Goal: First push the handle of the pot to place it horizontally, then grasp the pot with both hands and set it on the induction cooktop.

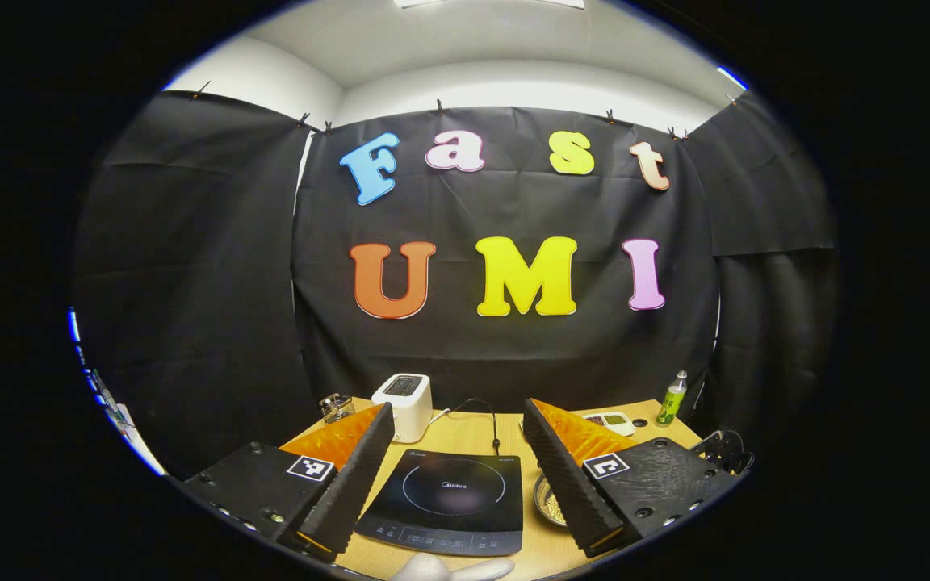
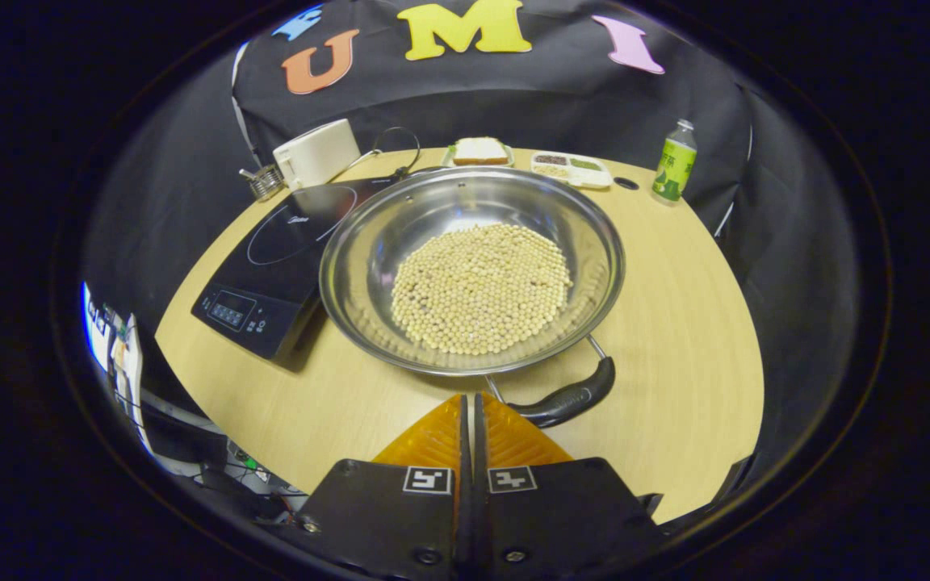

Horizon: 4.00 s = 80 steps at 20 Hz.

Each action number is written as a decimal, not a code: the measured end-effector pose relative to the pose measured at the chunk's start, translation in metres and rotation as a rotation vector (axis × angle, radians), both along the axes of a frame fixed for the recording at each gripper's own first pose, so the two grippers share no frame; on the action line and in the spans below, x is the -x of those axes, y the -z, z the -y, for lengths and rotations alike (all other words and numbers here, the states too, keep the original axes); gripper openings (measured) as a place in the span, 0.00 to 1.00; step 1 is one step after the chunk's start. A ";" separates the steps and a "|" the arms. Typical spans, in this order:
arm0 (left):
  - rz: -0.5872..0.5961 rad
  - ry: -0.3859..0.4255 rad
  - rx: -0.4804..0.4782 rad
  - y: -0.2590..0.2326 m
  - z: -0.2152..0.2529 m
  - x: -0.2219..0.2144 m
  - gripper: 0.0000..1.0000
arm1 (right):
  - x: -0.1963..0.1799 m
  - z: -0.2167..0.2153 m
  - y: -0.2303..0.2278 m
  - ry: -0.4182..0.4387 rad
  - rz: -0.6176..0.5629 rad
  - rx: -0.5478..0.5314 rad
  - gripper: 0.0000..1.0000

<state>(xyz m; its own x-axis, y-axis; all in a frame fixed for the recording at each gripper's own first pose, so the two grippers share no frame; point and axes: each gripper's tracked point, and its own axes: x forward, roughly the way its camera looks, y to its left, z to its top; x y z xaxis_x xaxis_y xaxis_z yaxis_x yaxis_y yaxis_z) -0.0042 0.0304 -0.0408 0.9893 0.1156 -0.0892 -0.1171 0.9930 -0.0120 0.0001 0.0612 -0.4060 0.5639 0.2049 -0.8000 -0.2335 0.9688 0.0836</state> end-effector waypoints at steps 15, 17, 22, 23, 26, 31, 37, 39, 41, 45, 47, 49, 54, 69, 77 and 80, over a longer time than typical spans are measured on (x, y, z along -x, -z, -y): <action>-0.022 -0.002 -0.006 0.005 0.024 -0.018 0.96 | -0.032 0.075 -0.003 0.070 0.005 0.052 0.04; -0.022 -0.005 -0.003 0.005 0.027 -0.019 0.96 | -0.038 0.082 -0.003 0.055 0.003 0.076 0.00; -0.021 -0.022 -0.009 0.005 0.028 -0.023 0.96 | -0.054 0.100 -0.004 0.024 -0.002 0.116 0.00; -0.023 -0.027 -0.010 0.005 0.028 -0.024 0.96 | -0.057 0.102 -0.003 0.019 -0.002 0.119 0.04; -0.031 -0.042 -0.013 0.008 0.030 -0.026 0.96 | -0.068 0.110 -0.004 -0.001 -0.002 0.138 0.04; -0.050 -0.067 -0.020 0.016 0.034 -0.030 0.96 | -0.087 0.119 -0.005 -0.048 0.007 0.179 0.04; -0.077 -0.091 -0.010 0.029 0.043 -0.036 0.96 | -0.105 0.131 -0.005 -0.071 0.005 0.189 0.00; -0.084 -0.093 -0.012 0.032 0.046 -0.041 0.96 | -0.109 0.133 -0.005 -0.083 0.006 0.197 0.04; -0.089 -0.094 -0.013 0.035 0.048 -0.043 0.96 | -0.114 0.137 -0.006 -0.086 0.011 0.206 0.04; -0.099 -0.078 -0.016 0.044 0.057 -0.052 0.97 | -0.116 0.142 -0.006 -0.089 0.005 0.214 0.00; -0.105 -0.062 -0.010 0.053 0.062 -0.056 0.96 | -0.117 0.143 -0.011 -0.066 0.040 0.191 0.01; -0.128 -0.050 -0.003 0.066 0.065 -0.061 0.96 | -0.114 0.148 -0.015 -0.053 0.072 0.182 0.11; -0.170 -0.010 -0.011 0.093 0.076 -0.079 0.96 | -0.107 0.176 -0.035 0.064 0.137 0.173 0.89; -0.448 0.089 0.070 0.266 0.125 -0.138 0.97 | -0.168 0.159 -0.062 0.142 0.228 0.042 0.84; -0.558 0.114 0.085 0.317 0.144 -0.135 0.97 | -0.179 0.141 -0.025 0.133 0.165 0.025 0.84; -0.579 0.126 0.097 0.325 0.151 -0.136 0.97 | -0.179 0.140 -0.016 0.140 0.146 0.021 0.88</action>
